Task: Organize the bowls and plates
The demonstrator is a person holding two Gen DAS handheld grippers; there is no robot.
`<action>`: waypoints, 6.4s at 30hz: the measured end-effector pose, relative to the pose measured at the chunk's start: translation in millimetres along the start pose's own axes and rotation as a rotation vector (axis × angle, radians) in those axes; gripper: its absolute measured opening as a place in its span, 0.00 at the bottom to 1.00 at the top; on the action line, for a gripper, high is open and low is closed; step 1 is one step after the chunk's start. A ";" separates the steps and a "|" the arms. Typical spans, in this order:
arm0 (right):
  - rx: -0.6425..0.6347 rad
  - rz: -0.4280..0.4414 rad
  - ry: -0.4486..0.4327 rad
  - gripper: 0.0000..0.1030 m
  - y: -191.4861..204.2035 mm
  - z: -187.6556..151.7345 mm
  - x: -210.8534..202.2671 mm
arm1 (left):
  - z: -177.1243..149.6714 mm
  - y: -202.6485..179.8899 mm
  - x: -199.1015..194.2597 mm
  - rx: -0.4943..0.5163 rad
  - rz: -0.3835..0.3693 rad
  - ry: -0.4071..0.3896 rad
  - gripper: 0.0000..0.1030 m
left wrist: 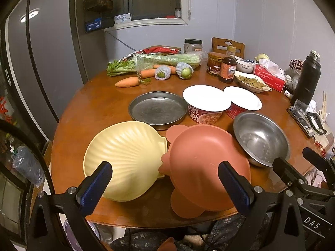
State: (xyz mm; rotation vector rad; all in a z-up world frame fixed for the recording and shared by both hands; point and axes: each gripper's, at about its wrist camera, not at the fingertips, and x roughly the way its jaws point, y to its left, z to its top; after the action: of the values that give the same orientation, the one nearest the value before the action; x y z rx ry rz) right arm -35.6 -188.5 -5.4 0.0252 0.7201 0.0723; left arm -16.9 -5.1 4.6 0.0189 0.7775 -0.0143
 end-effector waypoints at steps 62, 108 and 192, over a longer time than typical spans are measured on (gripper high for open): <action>-0.065 0.097 -0.089 0.92 25.4 31.2 -11.6 | 10.2 51.9 -13.3 -0.106 0.090 -0.046 0.99; -0.468 0.318 0.243 0.44 188.8 54.0 146.4 | -18.5 136.4 65.0 -0.211 0.023 0.180 0.92; -0.305 0.440 0.374 0.30 205.7 51.2 163.7 | 52.0 184.3 142.4 -0.163 0.068 0.174 0.41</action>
State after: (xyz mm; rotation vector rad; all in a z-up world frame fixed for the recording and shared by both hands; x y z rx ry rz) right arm 109.0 28.9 -64.7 -0.1255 1.0615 0.6198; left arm 124.8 177.1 -56.1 -0.1095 0.9495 0.1167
